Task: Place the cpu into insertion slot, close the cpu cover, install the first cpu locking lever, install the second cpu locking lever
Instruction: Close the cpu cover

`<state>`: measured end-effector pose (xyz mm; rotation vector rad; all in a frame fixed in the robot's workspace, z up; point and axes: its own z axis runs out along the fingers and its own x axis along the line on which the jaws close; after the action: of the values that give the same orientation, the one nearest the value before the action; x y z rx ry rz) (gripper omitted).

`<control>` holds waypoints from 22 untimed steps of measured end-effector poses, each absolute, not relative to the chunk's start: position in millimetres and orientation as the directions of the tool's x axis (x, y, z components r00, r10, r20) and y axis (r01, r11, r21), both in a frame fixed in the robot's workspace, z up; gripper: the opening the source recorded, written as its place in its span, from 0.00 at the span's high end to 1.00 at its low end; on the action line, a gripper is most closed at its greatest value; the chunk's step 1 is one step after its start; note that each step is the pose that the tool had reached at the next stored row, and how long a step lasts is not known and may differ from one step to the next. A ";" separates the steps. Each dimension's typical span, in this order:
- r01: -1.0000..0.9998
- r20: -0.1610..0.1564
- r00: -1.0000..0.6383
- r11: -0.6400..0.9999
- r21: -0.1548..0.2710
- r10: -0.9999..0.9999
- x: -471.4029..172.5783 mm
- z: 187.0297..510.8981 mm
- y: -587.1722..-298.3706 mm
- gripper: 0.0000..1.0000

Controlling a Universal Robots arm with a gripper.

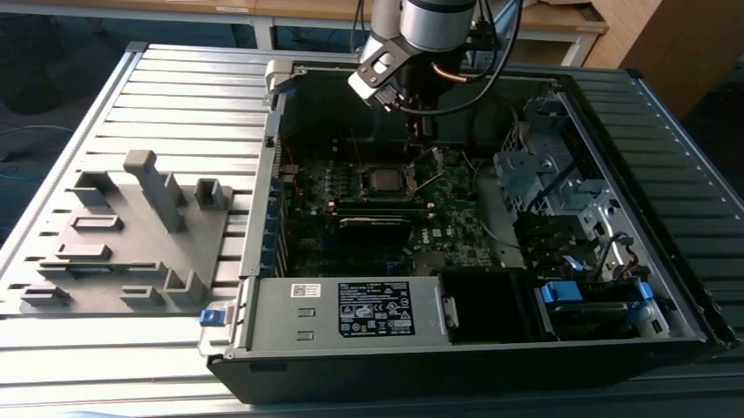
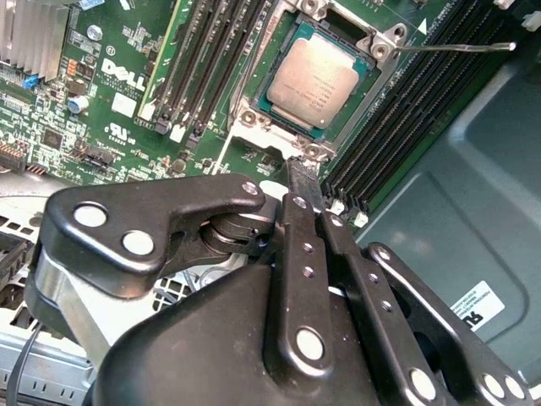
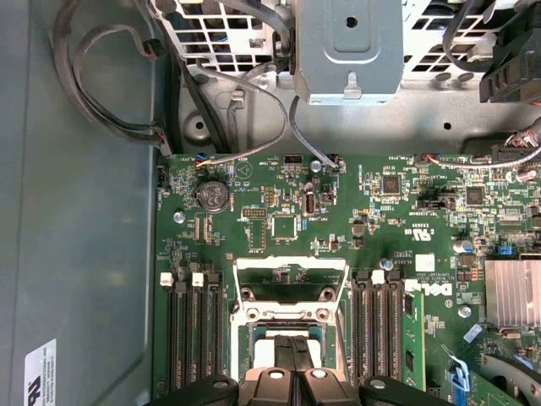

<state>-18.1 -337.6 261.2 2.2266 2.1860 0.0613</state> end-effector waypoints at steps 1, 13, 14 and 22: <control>0.999 0.014 0.018 -0.019 0.042 1.000 -17.1 261.2 -337.6 0.89; 0.999 0.014 0.018 -0.019 0.042 1.000 -4.6 261.2 -337.4 0.89; 0.999 0.014 0.018 -0.019 0.042 1.000 -4.6 261.1 -337.4 0.89; 0.999 0.014 0.018 -0.019 0.042 1.000 -3.6 261.6 -337.4 0.89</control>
<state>-3.6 -337.4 261.6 2.2266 2.1860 0.0613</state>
